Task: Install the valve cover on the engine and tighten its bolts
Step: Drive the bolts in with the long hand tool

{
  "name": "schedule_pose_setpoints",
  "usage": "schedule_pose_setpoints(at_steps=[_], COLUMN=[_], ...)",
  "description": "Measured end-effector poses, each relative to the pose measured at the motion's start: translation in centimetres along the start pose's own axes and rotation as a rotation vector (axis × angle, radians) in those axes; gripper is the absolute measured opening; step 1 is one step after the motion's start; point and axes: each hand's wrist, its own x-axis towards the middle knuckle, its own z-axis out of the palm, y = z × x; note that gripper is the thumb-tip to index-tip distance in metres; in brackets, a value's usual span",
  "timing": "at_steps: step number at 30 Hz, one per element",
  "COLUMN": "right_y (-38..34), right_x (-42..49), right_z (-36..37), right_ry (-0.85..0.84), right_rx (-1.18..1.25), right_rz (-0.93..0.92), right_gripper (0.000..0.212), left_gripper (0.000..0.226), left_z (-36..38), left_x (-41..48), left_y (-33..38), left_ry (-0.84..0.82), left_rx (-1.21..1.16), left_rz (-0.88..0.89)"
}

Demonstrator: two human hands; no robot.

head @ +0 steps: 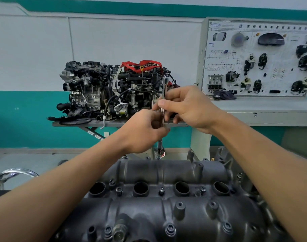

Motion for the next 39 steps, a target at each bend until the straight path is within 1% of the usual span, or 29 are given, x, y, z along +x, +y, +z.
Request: schedule_pose_setpoints(at_steps=[2,4,5,7,9,10,11,13,14,15,16,18,20,21,22,24,25,26,27,29,30,31,33,34,36,38,39], right_y=[0.3,0.3,0.2,-0.1,-0.3,-0.2,-0.1,0.2,0.3,0.3,0.2,0.0,-0.2,-0.1,0.1,0.3,0.2,0.1,0.0,-0.2,-0.3,-0.2,0.0,0.2,0.5,0.5,0.3], right_x=[0.1,0.0,0.0,-0.1,-0.2,-0.2,-0.2,-0.1,-0.1,-0.1,-0.1,0.0,-0.1,-0.2,-0.2,-0.1,-0.1,-0.1,-0.1,-0.2,-0.2,-0.3,-0.3,-0.2,-0.1,-0.1,-0.1], right_z=[0.2,0.3,0.2,-0.2,-0.3,-0.1,0.0,0.3,0.4,0.5,0.4,0.1,0.0,0.1,0.2,0.5,0.5,0.5,0.4,0.1,0.0,0.0,0.4,0.6,0.9,0.8,0.6], right_ry=[0.113,0.153,0.124,0.018,-0.057,-0.052,-0.016,0.100,0.135,0.138,0.109,0.000,-0.064,-0.044,0.007,0.128,0.149,0.133,0.090,-0.019,-0.054,-0.060,0.010,0.068,0.155,0.144,0.102], right_rx=[-0.071,-0.075,-0.040,0.052,0.036,0.010,-0.011,-0.055,-0.073,-0.070,-0.032,0.071,0.057,0.018,-0.017,-0.060,-0.062,-0.043,-0.003,0.063,0.057,0.029,-0.032,-0.056,-0.085,-0.061,-0.025], right_rz=[-0.010,0.001,0.017,0.045,0.023,0.003,-0.007,-0.009,-0.006,0.000,0.011,0.032,0.014,0.002,-0.003,0.011,0.022,0.035,0.049,0.054,0.043,0.028,0.006,-0.002,-0.005,0.018,0.035], right_gripper=[0.024,0.031,0.028,0.015,0.006,0.005,0.007,0.022,0.027,0.028,0.025,0.012,0.005,0.003,0.008,0.024,0.027,0.027,0.023,0.008,0.005,0.006,0.012,0.020,0.033,0.031,0.025], left_gripper=[0.024,0.014,0.008,0.010,0.014,0.014,0.016,0.016,0.012,0.007,0.003,0.010,0.012,0.011,0.012,0.014,0.011,0.008,0.007,0.013,0.017,0.019,0.017,0.015,0.015,0.010,0.009], left_z=[0.3,0.2,0.1,-0.1,0.0,0.1,0.2,0.4,0.3,0.2,0.0,-0.3,-0.4,-0.2,0.0,0.3,0.3,0.2,0.0,-0.3,-0.4,-0.4,-0.2,0.0,0.3,0.3,0.2], left_x=[0.0,0.0,0.0,0.1,0.1,0.1,0.0,-0.2,-0.2,-0.2,-0.2,-0.2,-0.2,-0.2,-0.2,-0.3,-0.2,-0.2,-0.2,0.0,0.0,0.0,0.0,0.0,-0.2,-0.1,0.0], left_y=[0.0,-0.1,-0.1,-0.2,-0.2,-0.1,0.0,0.2,0.1,0.0,-0.1,-0.1,0.0,0.1,0.2,0.2,0.1,0.0,0.1,0.2,0.2,0.3,0.3,0.2,0.0,-0.2,-0.2], left_ry=[0.068,0.117,0.093,0.017,-0.031,-0.032,-0.018,0.059,0.110,0.146,0.147,0.080,0.004,-0.008,0.002,0.082,0.119,0.125,0.095,-0.007,-0.047,-0.074,-0.091,-0.081,-0.009,0.068,0.065], left_rx=[0.034,0.008,-0.018,-0.036,-0.025,-0.020,-0.014,-0.006,-0.016,-0.026,-0.029,-0.029,-0.029,-0.023,-0.010,0.011,0.008,0.004,-0.005,-0.043,-0.064,-0.084,-0.070,-0.038,-0.001,-0.029,-0.040], left_rz=[-0.005,-0.016,-0.020,-0.019,-0.019,-0.022,-0.024,-0.009,-0.005,-0.005,-0.006,-0.014,-0.017,-0.017,-0.016,-0.013,-0.018,-0.028,-0.039,-0.049,-0.052,-0.052,-0.047,-0.045,-0.043,-0.051,-0.056])
